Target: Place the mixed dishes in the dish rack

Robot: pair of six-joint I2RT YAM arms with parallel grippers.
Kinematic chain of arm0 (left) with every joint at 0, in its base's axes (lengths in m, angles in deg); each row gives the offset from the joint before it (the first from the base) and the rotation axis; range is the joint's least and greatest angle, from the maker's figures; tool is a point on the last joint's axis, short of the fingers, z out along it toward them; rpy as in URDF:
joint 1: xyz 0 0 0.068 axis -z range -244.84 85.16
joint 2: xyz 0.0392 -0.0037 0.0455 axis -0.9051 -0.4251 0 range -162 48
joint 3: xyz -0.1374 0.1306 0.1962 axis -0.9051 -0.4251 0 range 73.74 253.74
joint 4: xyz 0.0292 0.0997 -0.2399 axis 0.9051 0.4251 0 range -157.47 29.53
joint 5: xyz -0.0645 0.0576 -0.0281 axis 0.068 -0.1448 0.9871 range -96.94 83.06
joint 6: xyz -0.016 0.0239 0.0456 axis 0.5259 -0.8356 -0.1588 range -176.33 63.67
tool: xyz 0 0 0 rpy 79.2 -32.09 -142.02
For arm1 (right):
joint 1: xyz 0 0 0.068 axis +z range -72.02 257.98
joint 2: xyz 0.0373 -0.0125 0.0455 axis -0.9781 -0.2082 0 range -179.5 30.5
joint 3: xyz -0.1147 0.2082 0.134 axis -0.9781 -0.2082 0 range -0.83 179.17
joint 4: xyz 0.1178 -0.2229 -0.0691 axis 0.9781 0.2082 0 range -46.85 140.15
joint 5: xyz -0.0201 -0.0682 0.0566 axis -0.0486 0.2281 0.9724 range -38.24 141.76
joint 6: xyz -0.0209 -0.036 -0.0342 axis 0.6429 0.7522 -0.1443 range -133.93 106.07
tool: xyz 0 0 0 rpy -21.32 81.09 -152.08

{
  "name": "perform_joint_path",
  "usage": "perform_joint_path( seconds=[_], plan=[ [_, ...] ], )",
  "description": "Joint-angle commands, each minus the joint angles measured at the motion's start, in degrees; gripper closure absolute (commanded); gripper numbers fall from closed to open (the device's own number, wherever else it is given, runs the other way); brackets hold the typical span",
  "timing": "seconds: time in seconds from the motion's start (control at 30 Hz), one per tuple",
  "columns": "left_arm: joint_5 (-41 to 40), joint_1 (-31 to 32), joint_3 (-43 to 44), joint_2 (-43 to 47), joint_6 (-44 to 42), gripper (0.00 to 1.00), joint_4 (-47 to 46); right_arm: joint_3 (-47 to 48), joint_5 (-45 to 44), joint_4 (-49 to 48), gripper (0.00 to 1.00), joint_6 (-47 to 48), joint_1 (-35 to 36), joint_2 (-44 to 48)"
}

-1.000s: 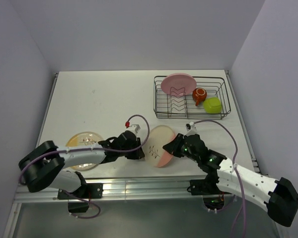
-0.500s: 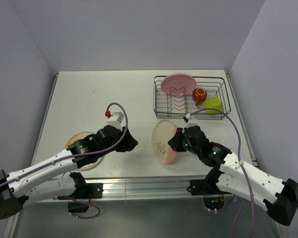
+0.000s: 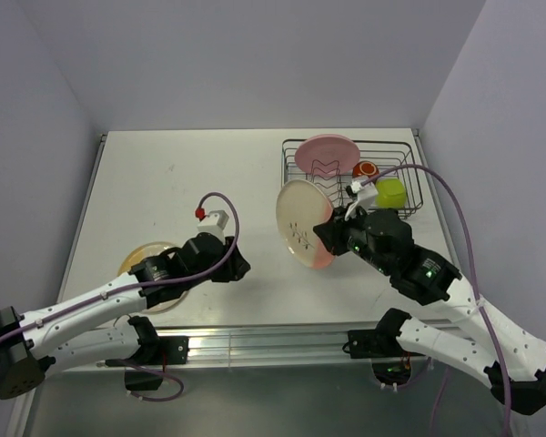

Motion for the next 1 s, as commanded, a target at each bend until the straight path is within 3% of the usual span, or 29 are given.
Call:
perform_joint_path(
  seconds=[0.0,0.23,0.43,0.6,0.77,0.97],
  plan=[
    [1.87,-0.11,-0.13,-1.65,-1.48,0.55,-3.64,6.79,-5.93,-6.78,1.0,10.4,0.39,0.52],
    [4.42,-0.11,-0.84,-3.85,-2.89,0.55,-5.93,10.85,-14.38,-18.46,1.0,34.56,0.3,-2.64],
    [6.62,-0.11,-0.57,-5.61,-3.85,0.56,-6.64,15.05,-4.73,-21.99,1.0,54.34,0.21,-6.77],
    [7.85,-0.11,0.83,-8.42,-4.82,0.56,-6.9,29.78,-3.93,-14.73,1.0,65.5,-1.63,-17.11],
    [8.2,-0.19,1.89,-11.23,-5.96,0.57,-7.6,44.04,10.89,-2.6,1.0,70.44,-4.35,-27.06],
    [7.94,-3.26,0.75,-11.42,-6.05,0.58,-10.41,60.66,17.96,7.26,1.0,78.0,-8.48,-39.46]
  ],
)
